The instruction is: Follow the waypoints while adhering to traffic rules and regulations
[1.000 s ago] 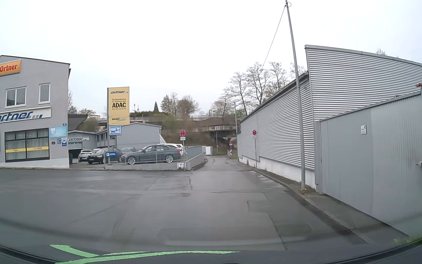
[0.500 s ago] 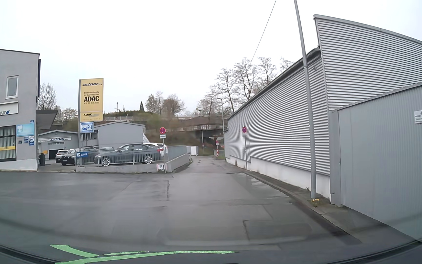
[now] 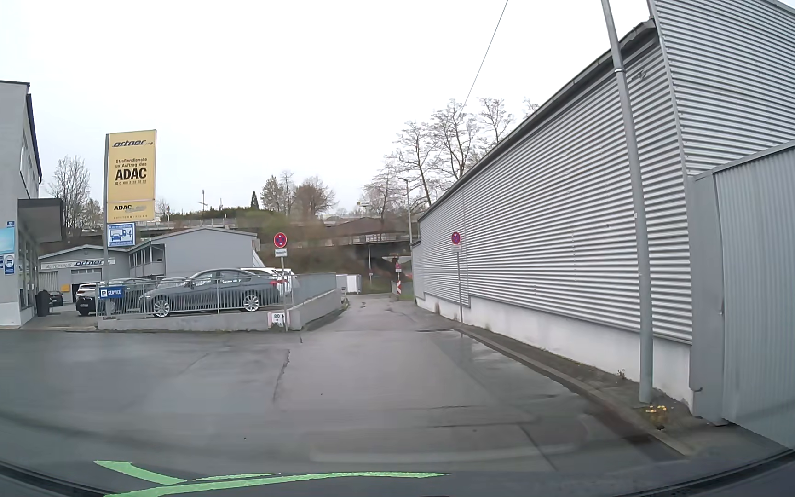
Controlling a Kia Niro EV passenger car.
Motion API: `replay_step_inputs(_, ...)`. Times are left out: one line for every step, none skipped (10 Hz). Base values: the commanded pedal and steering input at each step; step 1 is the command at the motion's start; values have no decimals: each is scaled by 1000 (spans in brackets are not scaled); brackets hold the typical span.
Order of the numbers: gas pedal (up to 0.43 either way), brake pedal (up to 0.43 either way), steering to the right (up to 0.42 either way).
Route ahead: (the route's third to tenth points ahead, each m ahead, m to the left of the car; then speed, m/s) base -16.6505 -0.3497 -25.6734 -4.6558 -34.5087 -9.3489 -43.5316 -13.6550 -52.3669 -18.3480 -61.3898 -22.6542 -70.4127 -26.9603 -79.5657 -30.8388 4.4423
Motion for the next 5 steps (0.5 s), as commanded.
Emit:
replay_step_inputs(0, 213, 6)
replay_step_inputs(0, 207, 4)
replay_step_inputs(0, 201, -14)
replay_step_inputs(0, 195, -44)
replay_step_inputs(0, 195, -77)
